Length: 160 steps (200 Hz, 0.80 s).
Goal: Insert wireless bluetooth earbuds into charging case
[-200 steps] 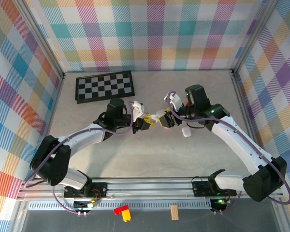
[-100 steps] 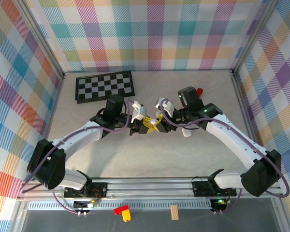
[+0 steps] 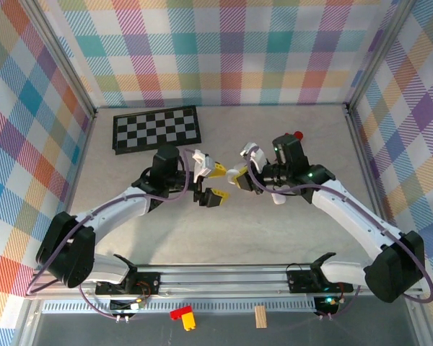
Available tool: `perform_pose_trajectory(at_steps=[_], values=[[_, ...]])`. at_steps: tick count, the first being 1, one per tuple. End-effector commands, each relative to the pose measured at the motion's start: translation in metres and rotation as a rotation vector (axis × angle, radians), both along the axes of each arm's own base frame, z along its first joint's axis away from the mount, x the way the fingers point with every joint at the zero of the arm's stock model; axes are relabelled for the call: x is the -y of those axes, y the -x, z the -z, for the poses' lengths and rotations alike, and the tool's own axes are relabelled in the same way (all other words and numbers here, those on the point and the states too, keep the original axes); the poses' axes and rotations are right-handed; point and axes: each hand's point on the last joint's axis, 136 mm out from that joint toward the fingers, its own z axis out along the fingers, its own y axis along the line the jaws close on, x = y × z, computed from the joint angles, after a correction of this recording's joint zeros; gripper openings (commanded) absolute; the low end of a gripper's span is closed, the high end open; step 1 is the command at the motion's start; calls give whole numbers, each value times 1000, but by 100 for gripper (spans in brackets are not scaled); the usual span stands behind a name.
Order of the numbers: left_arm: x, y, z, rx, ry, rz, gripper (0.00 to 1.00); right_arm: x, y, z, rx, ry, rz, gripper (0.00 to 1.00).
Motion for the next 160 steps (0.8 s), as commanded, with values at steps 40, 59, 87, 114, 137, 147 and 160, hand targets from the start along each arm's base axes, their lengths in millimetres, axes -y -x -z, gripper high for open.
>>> perform_pose_trajectory(at_steps=[40, 59, 87, 114, 137, 147, 160], values=[[-26, -27, 16, 161, -40, -254, 100, 50, -44, 39, -371, -238, 577, 19], [-23, -24, 29, 167, -95, -248, 100, 44, -30, 60, -494, -295, 564, 19], [-12, -13, 44, 178, -138, -196, 100, 46, -14, 96, -638, -285, 602, 19], [0, -2, 52, 171, -152, -134, 100, 34, 0, 120, -710, -253, 555, 21], [4, 4, 58, 142, -178, -89, 100, 25, 6, 145, -754, -191, 550, 22], [4, 6, 62, 136, -197, -79, 100, 21, 6, 154, -775, -185, 550, 22], [3, 8, 66, 129, -218, -69, 100, 14, 6, 164, -797, -182, 545, 22]])
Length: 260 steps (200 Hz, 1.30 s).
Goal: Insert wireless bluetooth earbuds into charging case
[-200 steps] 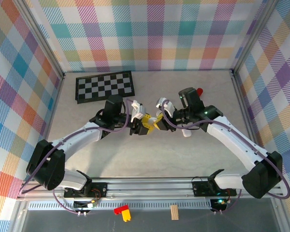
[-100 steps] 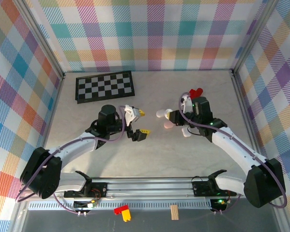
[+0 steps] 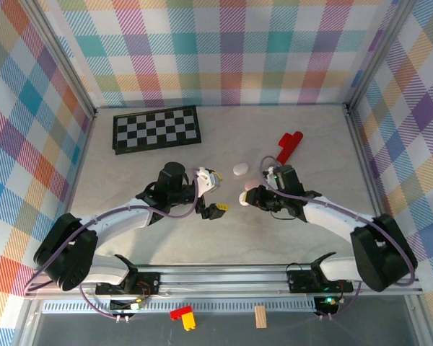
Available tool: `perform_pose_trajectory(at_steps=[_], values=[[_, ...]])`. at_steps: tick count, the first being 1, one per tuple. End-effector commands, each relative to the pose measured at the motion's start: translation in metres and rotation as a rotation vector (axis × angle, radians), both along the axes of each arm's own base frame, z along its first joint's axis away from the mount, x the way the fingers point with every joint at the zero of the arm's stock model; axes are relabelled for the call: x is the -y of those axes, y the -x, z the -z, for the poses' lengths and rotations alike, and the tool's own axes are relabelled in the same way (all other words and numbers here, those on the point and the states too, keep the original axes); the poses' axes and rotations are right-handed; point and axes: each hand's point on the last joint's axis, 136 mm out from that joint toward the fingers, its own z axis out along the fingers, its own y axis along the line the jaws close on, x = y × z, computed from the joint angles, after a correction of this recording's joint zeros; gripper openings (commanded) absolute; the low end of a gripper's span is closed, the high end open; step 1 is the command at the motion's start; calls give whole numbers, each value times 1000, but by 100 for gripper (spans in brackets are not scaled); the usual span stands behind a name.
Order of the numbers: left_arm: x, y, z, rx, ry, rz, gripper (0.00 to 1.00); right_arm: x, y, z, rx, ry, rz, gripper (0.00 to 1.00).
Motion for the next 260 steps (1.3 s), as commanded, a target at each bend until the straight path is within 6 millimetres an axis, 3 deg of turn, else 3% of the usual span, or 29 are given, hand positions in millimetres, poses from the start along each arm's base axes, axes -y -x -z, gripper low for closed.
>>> perform_pose_trajectory(at_steps=[1, 50, 70, 101, 124, 165, 194, 221, 260], values=[[3, 7, 0, 3, -33, 54, 100, -14, 0, 10, -23, -44, -11, 22], [1, 14, 10, -33, -88, 86, 100, -17, -3, 37, -62, 16, -15, 29], [0, 14, 13, -39, -104, 90, 100, -11, -5, 35, -37, 57, -5, 41], [-2, 11, 9, -37, -93, 68, 100, 10, -18, 10, 95, 170, 31, 64], [-15, -13, 3, -30, -47, -72, 100, 34, -32, -18, 229, 283, 60, 79], [-70, -69, -7, -2, 11, -434, 100, 98, -68, -74, 520, 502, 197, 88], [-136, -105, -2, 3, 25, -795, 100, 135, -86, -96, 703, 663, 237, 91], [-198, -114, 16, 30, -25, -1065, 100, 149, -99, -88, 816, 792, 196, 98], [-269, -121, 52, 9, -5, -1341, 100, 165, -113, -66, 856, 750, 249, 99]])
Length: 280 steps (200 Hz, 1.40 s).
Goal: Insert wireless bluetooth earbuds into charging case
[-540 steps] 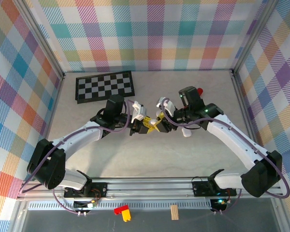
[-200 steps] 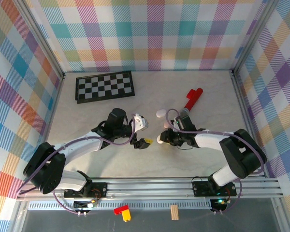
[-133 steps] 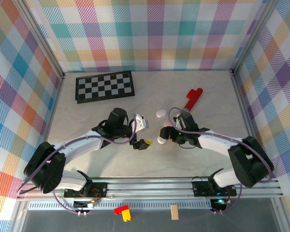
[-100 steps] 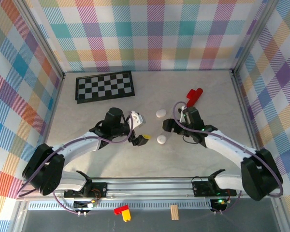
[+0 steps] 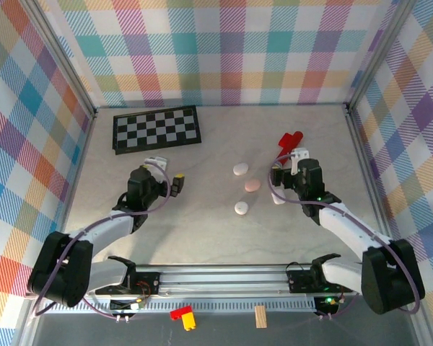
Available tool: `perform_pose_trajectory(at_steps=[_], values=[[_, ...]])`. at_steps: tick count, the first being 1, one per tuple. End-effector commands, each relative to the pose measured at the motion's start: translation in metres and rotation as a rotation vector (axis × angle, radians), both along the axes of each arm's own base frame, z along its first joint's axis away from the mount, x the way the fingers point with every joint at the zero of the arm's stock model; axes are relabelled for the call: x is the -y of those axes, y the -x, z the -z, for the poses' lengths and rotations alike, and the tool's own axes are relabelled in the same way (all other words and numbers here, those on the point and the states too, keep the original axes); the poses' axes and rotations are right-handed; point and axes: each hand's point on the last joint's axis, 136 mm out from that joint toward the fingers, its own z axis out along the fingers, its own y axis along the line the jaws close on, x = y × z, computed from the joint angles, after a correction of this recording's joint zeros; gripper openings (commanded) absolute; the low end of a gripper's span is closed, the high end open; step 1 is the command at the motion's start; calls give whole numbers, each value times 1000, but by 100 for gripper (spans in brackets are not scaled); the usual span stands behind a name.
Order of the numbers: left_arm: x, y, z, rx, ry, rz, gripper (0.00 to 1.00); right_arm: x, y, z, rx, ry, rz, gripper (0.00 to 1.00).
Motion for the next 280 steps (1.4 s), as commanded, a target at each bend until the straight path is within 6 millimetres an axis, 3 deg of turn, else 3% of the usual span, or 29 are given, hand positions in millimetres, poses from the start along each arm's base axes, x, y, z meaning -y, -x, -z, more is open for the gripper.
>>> perform_pose_trajectory(at_steps=[1, 34, 55, 67, 92, 280], values=[[-52, -11, 8, 50, 40, -240, 100, 10, -17, -13, 135, 20, -5, 99], [-62, -26, 5, 110, 51, -250, 100, 36, -30, 2, 145, -30, 37, 99], [-74, -37, 25, 69, 93, -283, 100, 50, -38, 13, 154, -106, 51, 99], [-77, -41, 37, 58, 99, -289, 100, 54, -42, 22, 146, -134, 47, 99], [-77, -47, 42, 7, 100, -282, 100, 51, -47, 43, 125, -153, 14, 99], [-76, -47, 43, -2, 108, -275, 100, 51, -48, 41, 117, -151, 15, 99]])
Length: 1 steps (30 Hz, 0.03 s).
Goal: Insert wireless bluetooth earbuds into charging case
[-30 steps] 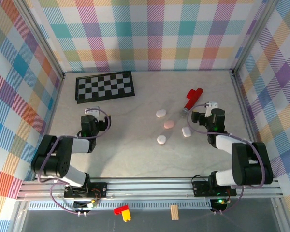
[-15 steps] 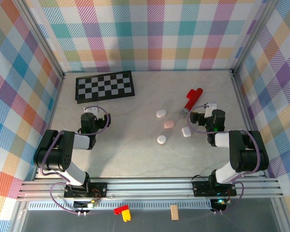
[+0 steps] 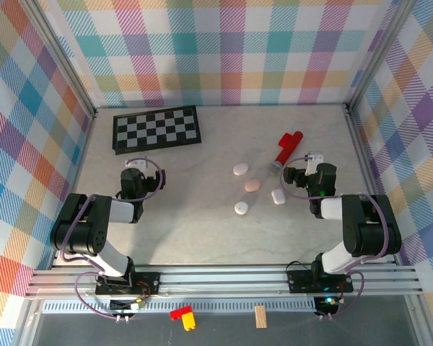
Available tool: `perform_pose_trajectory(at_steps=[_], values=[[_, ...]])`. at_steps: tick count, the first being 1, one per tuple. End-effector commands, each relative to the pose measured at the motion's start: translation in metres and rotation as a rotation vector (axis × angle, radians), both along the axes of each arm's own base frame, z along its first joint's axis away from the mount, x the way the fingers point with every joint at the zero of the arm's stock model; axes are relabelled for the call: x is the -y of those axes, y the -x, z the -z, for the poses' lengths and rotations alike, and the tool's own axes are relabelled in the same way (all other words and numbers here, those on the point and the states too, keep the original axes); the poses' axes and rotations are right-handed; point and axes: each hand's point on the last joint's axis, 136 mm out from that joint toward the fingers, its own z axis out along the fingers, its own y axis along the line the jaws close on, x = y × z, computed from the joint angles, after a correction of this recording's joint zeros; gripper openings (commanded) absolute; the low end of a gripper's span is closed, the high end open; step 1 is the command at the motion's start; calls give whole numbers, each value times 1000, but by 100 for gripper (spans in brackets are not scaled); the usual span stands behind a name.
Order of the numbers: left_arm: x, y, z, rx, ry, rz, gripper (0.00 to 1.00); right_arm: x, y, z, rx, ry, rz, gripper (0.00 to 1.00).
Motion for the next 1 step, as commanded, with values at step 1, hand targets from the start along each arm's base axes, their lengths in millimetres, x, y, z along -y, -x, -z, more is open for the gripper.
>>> perform_pose_trajectory(at_steps=[1], values=[[-3, -7, -12, 40, 14, -6, 100, -2, -5, -12, 44, -14, -10, 99]])
